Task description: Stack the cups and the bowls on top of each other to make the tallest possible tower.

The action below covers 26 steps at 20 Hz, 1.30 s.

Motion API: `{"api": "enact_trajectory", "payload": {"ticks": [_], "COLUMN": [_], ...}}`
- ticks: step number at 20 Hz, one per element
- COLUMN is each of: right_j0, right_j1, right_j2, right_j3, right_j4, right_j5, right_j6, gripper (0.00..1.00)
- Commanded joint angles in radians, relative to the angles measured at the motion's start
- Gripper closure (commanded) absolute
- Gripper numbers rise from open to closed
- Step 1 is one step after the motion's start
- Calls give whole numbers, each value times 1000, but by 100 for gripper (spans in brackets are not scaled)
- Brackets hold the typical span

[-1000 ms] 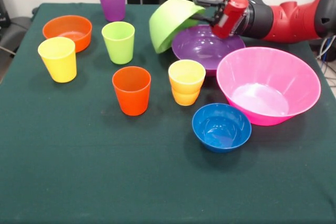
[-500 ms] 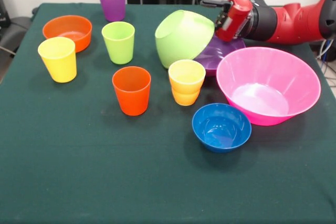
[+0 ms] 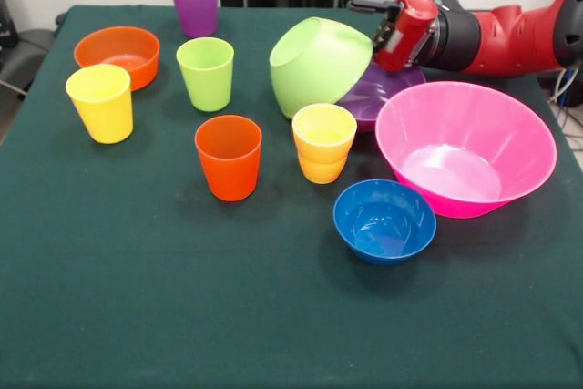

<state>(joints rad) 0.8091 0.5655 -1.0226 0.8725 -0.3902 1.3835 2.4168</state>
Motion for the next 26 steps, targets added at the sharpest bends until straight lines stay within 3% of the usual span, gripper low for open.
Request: {"api": "enact_trajectory", "payload": {"ticks": [1,10,19,26], "right_j0": [1,25,18,6], "right_j1": [-74,-133,-136,-174], "right_j2": [213,278,342,393], "right_j3": [15,54,56,81], "right_j4": [8,1,10,13], "right_j5": [-61,13,-20,-35], "right_j6": [-185,-206,-127,-131], "gripper": [0,0,0,0]}}
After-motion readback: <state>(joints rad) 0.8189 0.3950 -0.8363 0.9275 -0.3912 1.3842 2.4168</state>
